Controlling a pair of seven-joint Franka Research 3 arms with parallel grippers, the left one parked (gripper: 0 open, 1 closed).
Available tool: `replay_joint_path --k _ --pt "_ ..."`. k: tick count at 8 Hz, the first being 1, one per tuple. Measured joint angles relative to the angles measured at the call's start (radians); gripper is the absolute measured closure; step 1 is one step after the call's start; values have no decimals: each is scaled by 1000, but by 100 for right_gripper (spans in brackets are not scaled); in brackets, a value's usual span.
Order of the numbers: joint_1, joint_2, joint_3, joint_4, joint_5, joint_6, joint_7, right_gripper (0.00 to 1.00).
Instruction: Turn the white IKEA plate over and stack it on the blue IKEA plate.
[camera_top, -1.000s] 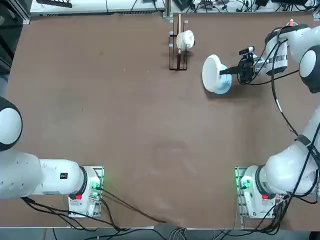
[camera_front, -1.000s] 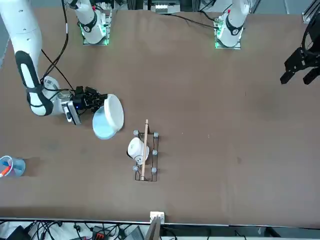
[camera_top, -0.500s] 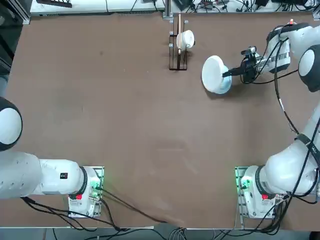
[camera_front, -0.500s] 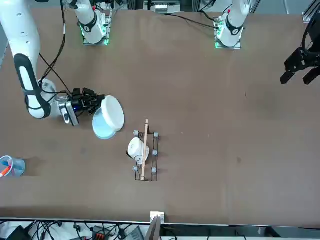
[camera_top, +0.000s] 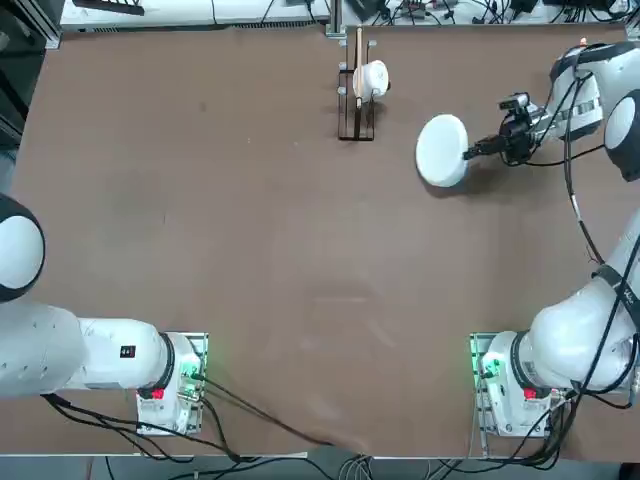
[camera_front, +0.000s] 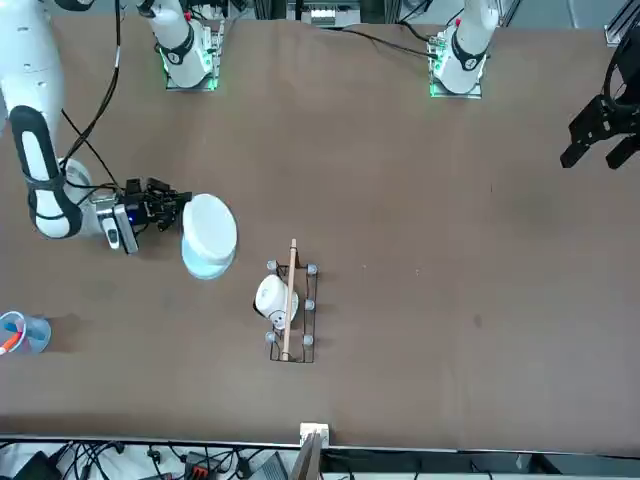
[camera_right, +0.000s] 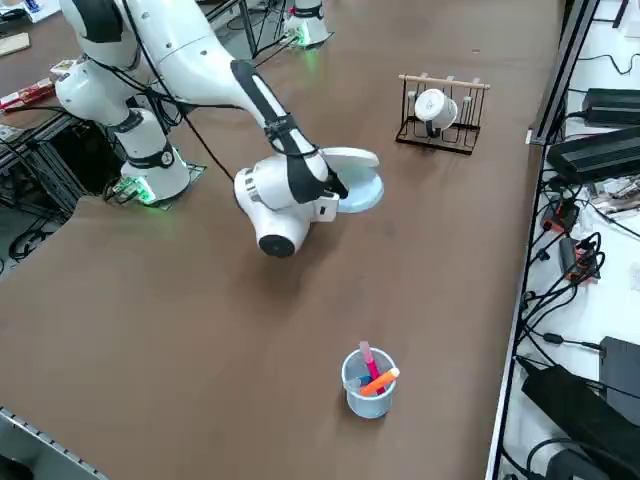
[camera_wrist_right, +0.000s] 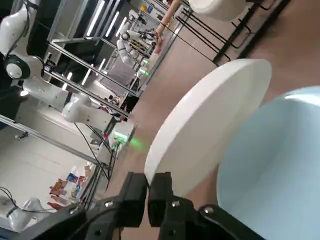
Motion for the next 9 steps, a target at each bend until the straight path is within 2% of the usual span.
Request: replay_joint_path --k 1,2,3,6,7,9 --pt "-13 8 -2 18 -14 3 -2 85" --pt "-14 15 -3 38 -16 6 -2 72" --pt "-11 21 -2 55 -16 7 -2 68" --pt "-9 32 -2 94 -57 22 -3 7" --pt "-11 32 -9 124 -104 25 -3 0" --pt "-13 29 -52 193 -181 24 -3 0"
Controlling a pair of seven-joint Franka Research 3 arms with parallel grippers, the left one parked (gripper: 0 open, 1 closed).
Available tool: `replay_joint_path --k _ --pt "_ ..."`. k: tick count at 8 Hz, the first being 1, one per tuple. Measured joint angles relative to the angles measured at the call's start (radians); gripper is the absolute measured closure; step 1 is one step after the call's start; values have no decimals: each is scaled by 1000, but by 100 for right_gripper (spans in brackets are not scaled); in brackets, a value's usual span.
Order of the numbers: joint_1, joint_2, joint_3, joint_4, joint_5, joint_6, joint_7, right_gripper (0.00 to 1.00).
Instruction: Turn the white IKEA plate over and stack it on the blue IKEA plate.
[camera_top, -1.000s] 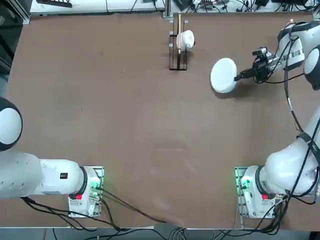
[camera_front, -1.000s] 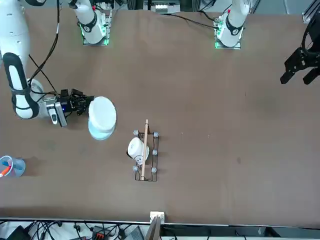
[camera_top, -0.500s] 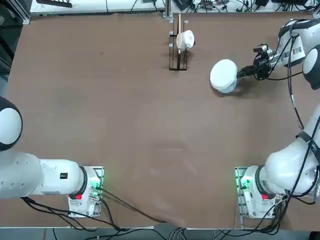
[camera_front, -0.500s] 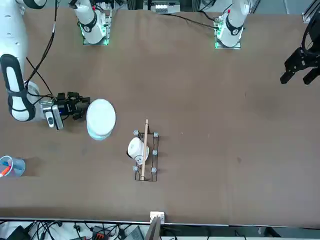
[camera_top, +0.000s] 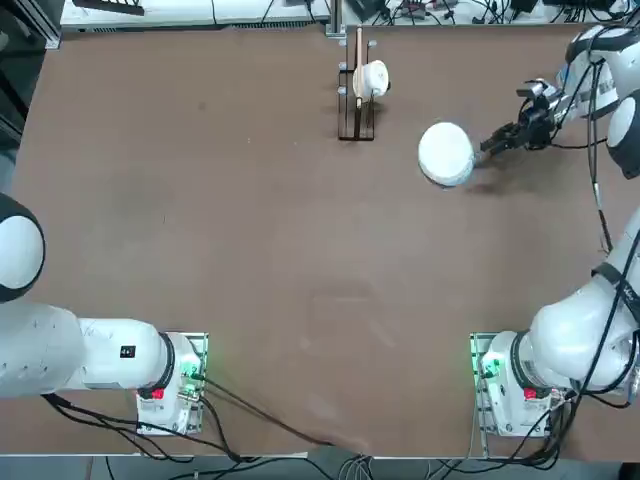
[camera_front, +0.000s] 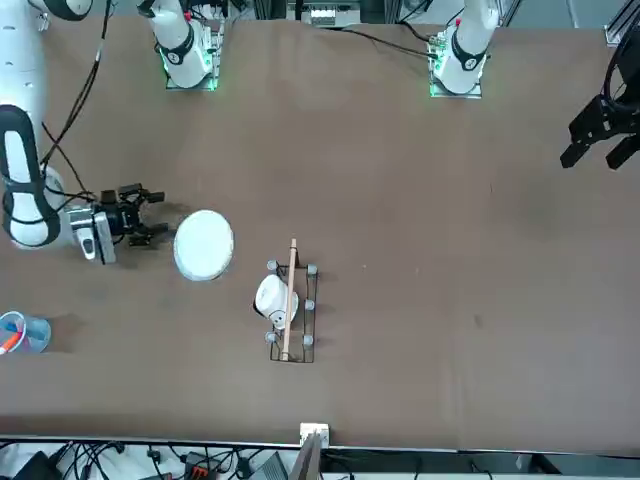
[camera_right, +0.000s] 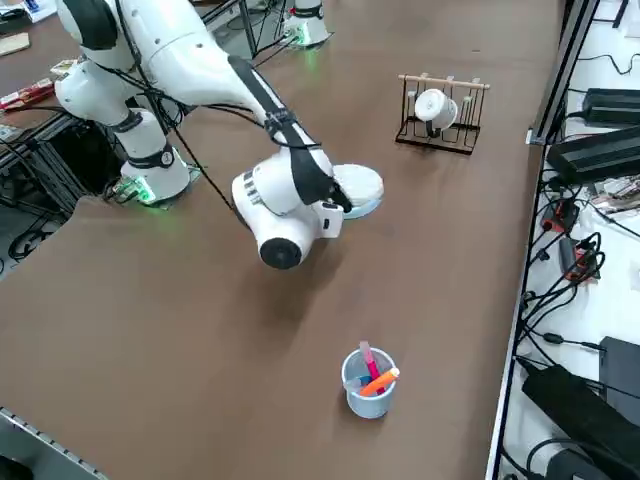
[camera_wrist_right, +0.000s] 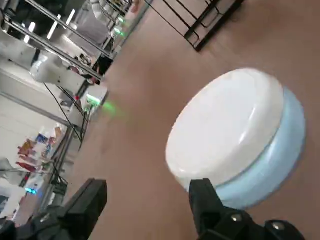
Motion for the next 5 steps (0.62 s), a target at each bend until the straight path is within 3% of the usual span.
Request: replay_joint_path --k 3,5 --pt "3 -42 -33 133 -138 -1 42 0" --pt "52 -102 -33 231 -248 3 271 0"
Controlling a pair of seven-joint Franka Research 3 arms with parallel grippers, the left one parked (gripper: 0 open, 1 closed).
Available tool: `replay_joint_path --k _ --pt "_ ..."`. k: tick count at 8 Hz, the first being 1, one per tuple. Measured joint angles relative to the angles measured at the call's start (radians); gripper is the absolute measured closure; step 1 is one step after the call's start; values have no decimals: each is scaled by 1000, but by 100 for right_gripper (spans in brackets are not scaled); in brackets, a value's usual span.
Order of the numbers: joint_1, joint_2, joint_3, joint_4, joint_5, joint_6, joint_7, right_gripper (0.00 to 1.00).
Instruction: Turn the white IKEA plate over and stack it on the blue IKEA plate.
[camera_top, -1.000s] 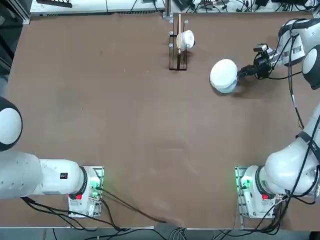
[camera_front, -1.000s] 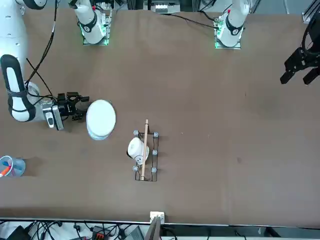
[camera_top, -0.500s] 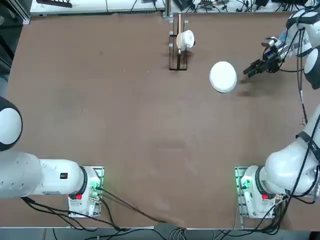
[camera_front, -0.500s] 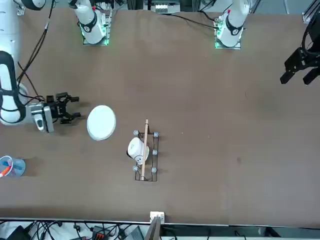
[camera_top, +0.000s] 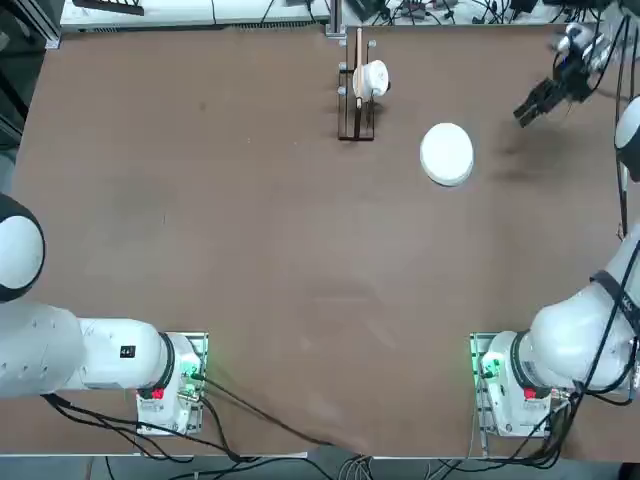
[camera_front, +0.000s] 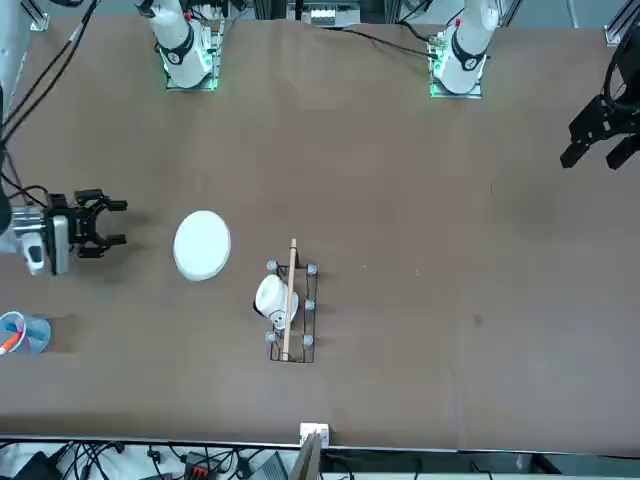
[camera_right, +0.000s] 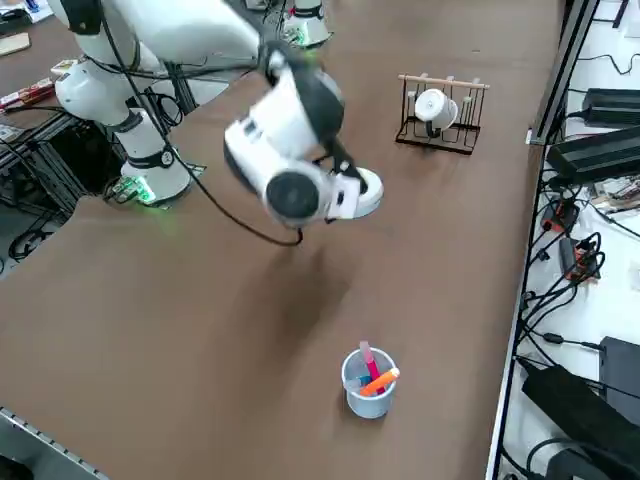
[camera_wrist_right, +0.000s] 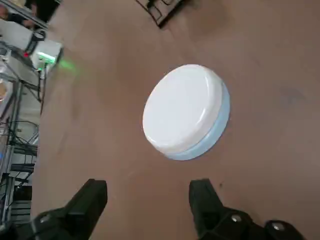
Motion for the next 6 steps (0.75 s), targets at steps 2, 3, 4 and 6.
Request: replay_joint_path --k 2,3,4,6 --pt "107 -58 -26 15 -81 82 302 0" --pt "182 -68 -69 8 -98 123 439 0" --pt "294 -69 -149 -17 -103 183 574 0" --pt "580 -65 -357 -121 -106 348 750 0"
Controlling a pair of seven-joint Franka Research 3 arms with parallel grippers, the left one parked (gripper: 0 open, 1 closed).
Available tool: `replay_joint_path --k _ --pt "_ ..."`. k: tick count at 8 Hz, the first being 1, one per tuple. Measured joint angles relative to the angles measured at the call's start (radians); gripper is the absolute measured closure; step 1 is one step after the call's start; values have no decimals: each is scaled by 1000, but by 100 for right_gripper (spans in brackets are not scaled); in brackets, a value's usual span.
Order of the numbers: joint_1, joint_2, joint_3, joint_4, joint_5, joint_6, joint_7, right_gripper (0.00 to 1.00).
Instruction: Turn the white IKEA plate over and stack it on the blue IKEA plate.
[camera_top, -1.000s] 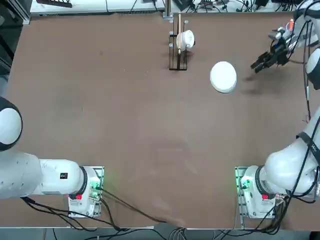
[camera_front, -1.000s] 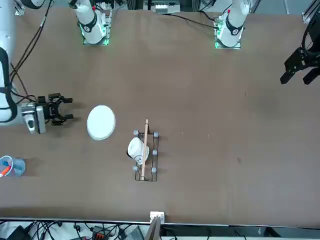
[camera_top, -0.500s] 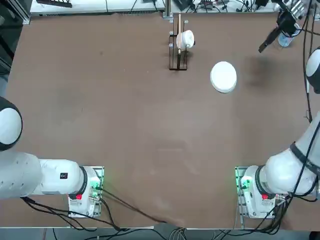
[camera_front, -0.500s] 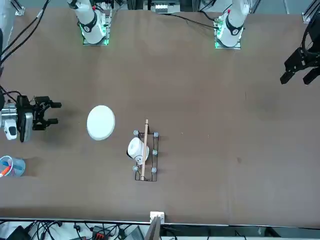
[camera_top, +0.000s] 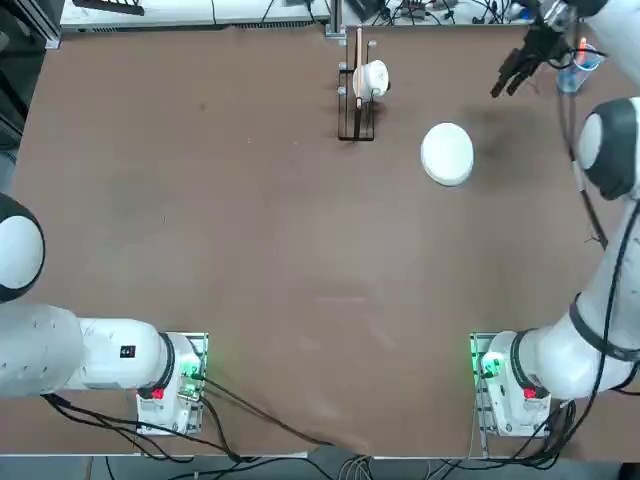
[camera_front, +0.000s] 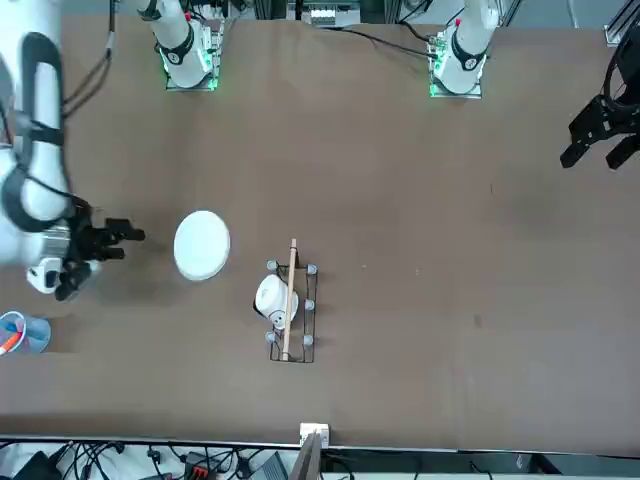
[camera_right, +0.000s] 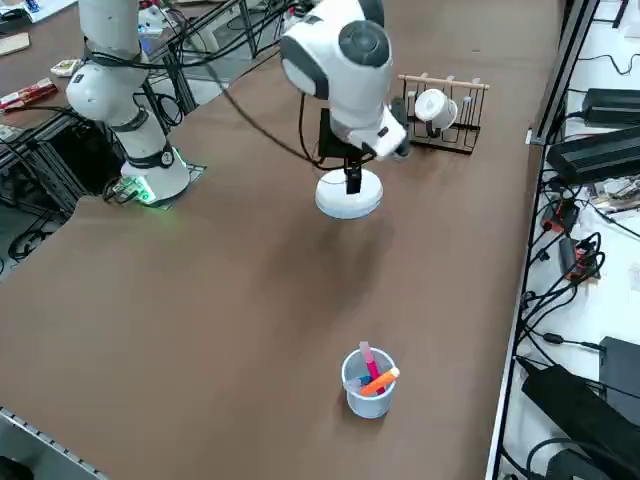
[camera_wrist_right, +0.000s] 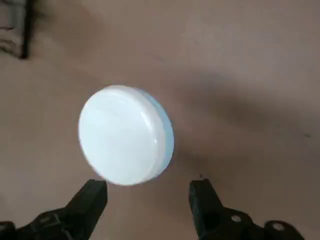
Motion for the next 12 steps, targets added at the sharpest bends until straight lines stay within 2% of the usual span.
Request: replay_joint_path --k 1,2,3,6,10,12 --pt "133 6 -92 -65 -1 76 64 0" --pt "224 17 -149 -123 -1 147 114 0" --pt "281 27 -172 -182 -1 218 166 0" --pt "332 39 -183 -299 -1 360 231 0" --pt "333 43 -192 -320 -1 386 237 0" --pt "334 69 -192 -322 -1 394 243 0"
